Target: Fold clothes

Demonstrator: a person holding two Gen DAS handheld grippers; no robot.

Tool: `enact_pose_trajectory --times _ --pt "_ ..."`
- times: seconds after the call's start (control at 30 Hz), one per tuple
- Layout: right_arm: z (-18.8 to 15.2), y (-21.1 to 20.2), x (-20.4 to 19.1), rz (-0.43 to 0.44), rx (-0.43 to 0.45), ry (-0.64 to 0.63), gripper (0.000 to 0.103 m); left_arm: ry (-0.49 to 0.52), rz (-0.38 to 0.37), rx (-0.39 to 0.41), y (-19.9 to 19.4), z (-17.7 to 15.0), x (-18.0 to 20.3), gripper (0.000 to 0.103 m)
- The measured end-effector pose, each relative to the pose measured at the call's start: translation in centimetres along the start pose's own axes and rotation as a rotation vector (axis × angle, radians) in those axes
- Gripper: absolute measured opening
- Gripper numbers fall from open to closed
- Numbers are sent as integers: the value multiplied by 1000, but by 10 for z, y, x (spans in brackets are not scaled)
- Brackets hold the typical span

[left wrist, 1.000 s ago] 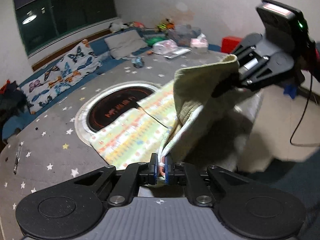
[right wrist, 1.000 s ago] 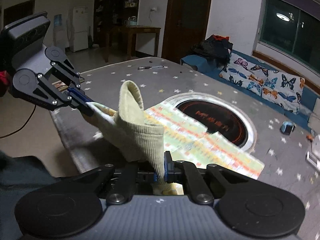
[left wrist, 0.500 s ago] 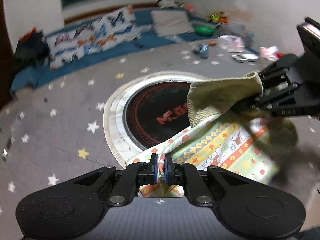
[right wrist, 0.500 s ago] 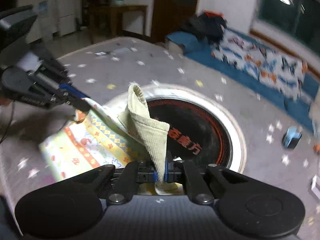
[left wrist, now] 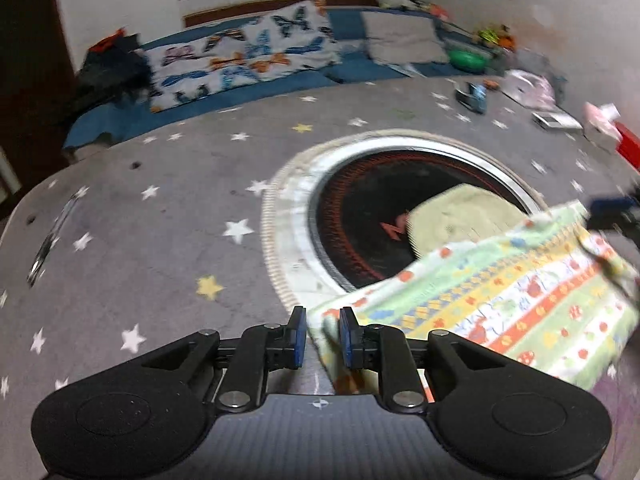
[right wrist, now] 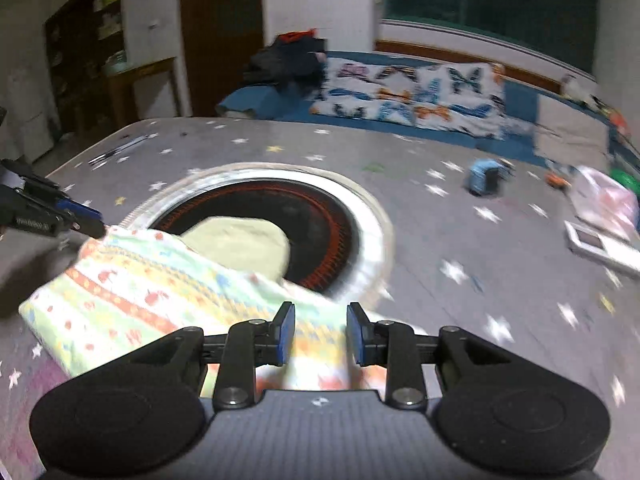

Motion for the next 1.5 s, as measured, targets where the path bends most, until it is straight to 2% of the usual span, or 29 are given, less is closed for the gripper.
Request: enact_pose_trajectory --times 0.1,0.2,0.37,0.47,0.5,0.57,0.67,0.8,0.83,0.9,0.97,1.03,1.17,1.2,1.3,1.5 --pt "-12 -16 12 -43 8 38 28 2 -9 38 -14 5 7 20" --pt "-14 -14 19 -40 16 94 28 9 -49 69 -26 10 22 20" --pt "-17 -9 29 -34 30 187 28 5 -126 67 -26 11 51 20" --pt "-17 0 29 -29 30 224 27 2 -139 56 -19 9 60 20" --pt "-17 3 28 -29 29 230 25 -5 -144 50 -16 8 62 20" --pt "-19 7 27 -33 26 234 11 -16 -153 43 -10 7 64 20" --pt "-20 6 24 -62 46 217 4 -28 -156 34 -2 5 65 20" --pt "-19 1 23 -138 60 168 3 -57 -135 8 13 0 55 20" --pt "-23 5 22 -143 31 157 4 -63 -128 -1 16 -1 53 20" --pt "-25 7 23 -148 30 158 7 -79 -124 -12 19 -4 50 20" --pt "-17 1 22 -158 52 161 14 -93 -133 -8 16 -2 49 19" --pt "-9 -5 18 -158 84 156 15 -101 -151 3 15 3 53 19" --pt "6 -2 -5 -67 97 120 15 -115 -179 20 20 16 64 19" --pt "10 4 -12 -18 91 130 15 -120 -185 18 24 18 67 19" --pt "13 23 -27 48 65 144 15 -140 -184 10 39 22 71 19" --pt "3 47 -30 37 1 160 15 -206 -170 -5 54 18 59 27"
Point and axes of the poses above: each gripper's, at about its wrist camera, not at the fingertips, and y roughly the way its jaws point, x to its right, z to its top, the point moved 7 cm from there along y, roughly the way its jaws point, and after that the axes turned 8 degrees about x, right-handed, at the moved point
